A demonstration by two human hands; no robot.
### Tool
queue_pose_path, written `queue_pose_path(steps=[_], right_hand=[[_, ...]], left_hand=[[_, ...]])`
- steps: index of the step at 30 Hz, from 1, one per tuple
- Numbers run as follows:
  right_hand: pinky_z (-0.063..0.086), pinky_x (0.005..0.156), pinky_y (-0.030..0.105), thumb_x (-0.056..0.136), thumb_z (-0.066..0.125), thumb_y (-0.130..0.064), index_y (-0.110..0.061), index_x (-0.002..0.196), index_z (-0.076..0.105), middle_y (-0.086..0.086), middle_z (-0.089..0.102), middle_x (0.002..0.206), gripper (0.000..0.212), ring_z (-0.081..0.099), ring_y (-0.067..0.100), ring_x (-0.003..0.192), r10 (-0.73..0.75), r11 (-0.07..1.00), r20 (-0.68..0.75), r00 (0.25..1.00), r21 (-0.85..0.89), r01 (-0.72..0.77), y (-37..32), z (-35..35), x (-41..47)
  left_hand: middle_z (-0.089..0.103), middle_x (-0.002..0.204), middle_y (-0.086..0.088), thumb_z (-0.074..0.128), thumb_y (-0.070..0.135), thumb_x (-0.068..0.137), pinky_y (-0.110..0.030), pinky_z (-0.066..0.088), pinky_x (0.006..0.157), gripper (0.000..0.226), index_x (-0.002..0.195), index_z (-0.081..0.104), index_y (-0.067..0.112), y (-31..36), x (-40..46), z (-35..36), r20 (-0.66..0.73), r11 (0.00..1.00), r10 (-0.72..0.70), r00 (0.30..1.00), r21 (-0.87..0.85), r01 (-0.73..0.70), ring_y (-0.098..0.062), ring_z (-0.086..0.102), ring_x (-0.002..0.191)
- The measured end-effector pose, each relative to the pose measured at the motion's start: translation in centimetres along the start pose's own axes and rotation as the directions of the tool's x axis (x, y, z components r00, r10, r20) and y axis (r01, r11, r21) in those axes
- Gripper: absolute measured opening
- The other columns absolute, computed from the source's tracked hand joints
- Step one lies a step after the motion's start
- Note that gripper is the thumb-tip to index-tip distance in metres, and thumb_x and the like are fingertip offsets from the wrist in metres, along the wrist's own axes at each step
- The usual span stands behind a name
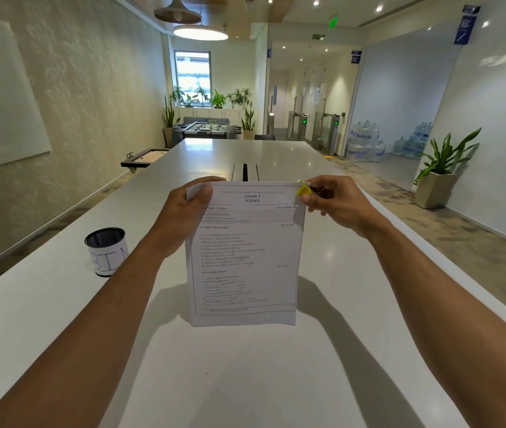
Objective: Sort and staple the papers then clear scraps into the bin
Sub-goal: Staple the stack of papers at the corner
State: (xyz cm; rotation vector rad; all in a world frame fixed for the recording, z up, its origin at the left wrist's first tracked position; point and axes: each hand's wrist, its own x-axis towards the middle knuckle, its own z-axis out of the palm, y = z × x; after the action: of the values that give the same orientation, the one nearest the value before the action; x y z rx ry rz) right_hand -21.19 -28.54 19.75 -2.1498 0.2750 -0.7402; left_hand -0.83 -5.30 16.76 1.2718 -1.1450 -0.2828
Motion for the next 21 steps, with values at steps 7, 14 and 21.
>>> queue_pose_path(steps=[7,14,21], right_hand=[[0.047,0.058,0.019,0.087,0.068,-0.025,-0.008,0.105,0.067,0.016,0.071,0.097,0.025,0.062,0.007,0.07,-0.011,1.0,0.004,1.0,0.018,0.011,-0.35,0.11,-0.04],[0.046,0.06,0.028,0.088,0.068,-0.025,-0.015,0.098,0.068,0.006,0.071,0.09,0.013,0.062,0.012,0.072,-0.01,0.998,-0.002,1.0,0.06,0.01,-0.22,0.16,-0.15],[0.044,0.055,0.014,0.088,0.068,-0.021,-0.021,0.089,0.068,-0.009,0.07,0.078,0.001,0.06,0.002,0.065,-0.029,0.992,-0.024,0.999,0.12,0.031,-0.25,0.29,-0.33]], left_hand=[[0.07,0.107,-0.009,0.047,0.03,0.1,-0.041,0.053,0.084,0.028,0.119,0.063,0.016,-0.23,0.17,-0.02,-0.002,1.0,0.001,1.0,0.007,-0.001,-0.027,0.066,0.098],[0.07,0.107,-0.01,0.047,0.031,0.1,-0.044,0.052,0.085,0.029,0.119,0.063,0.017,-0.26,0.24,-0.02,0.005,1.0,0.009,1.0,0.004,-0.009,-0.028,0.066,0.099],[0.07,0.106,-0.01,0.048,0.034,0.099,-0.044,0.053,0.084,0.029,0.118,0.064,0.018,-0.35,0.33,0.16,0.012,1.0,0.013,1.0,0.002,-0.013,-0.029,0.066,0.098]])
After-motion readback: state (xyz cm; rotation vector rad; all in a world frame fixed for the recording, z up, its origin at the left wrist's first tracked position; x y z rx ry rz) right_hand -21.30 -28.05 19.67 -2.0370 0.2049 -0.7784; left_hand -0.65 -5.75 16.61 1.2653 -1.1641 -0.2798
